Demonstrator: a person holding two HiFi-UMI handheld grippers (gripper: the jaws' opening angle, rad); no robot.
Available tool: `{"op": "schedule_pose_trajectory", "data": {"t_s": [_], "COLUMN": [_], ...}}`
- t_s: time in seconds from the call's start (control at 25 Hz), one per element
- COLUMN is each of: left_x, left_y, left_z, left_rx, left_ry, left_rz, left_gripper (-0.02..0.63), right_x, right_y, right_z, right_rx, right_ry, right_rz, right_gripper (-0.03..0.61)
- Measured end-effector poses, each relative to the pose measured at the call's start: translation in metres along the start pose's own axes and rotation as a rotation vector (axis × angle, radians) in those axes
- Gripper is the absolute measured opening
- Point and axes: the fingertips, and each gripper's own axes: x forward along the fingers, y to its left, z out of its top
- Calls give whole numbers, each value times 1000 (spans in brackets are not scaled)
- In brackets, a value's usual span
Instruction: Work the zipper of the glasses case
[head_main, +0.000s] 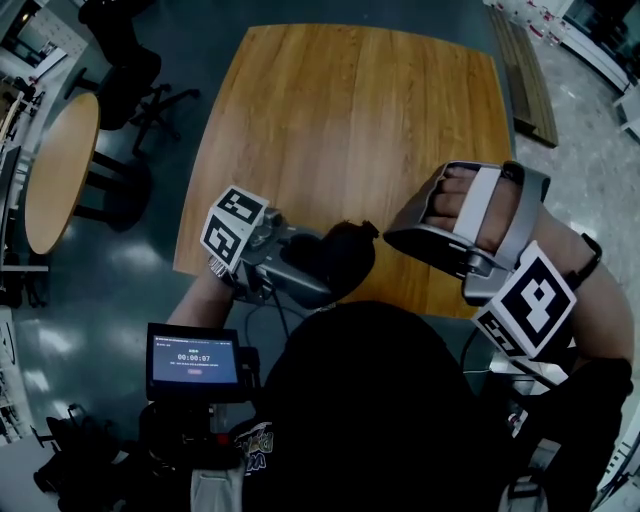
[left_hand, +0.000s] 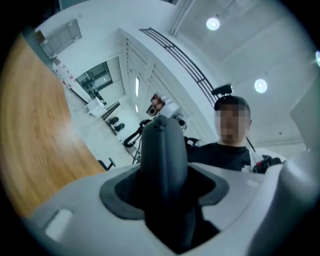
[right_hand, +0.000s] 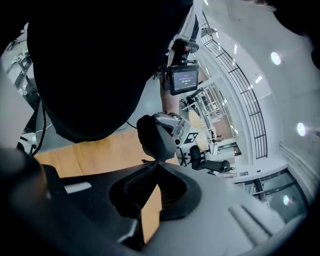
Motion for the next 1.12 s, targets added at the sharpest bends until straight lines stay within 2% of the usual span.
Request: {"op": "schedule_pose_trajectory", "data": {"t_s": [0.08,0.16,0.24,0.32,0.4,0.6,0.68,0.76,0.92,1.12], "left_x": [-2,4,9,9,10,15,13,12,11,9], "left_y": [0,3,8,10,6,3,7,8,10,14], "left_z": [0,-9,-25,-36,-37,-48,-54,-56,-62,-60], "left_rx": [7,45,83,102,118,171,175,180,199,191], "left_ry": [-16,94,265,404,480,632,667,672,712,745], "left_rz": [20,87,158,194,204,250,268,274,299,311], "left_gripper": [256,257,258,258,258,259,259,258,258,259], "right_x": [-3,-9,-16,-16,-4,22,18,15,24,21], "right_y": [-1,-4,-9,-13,-7,9,16,24,26,27], "right_z": [-5,-6,1,8,5,7,16,22,23,28], "right_rx": [93,338,651,933,1077,1282,1309,1319,1392,1375], "right_ry": [-18,-148,-376,-591,-692,-804,-859,-891,-929,-923], "right_rz": [-16,44,185,351,502,765,882,962,992,1030], "right_gripper": [3,6,9,110,126,126,126,129,147,123]}}
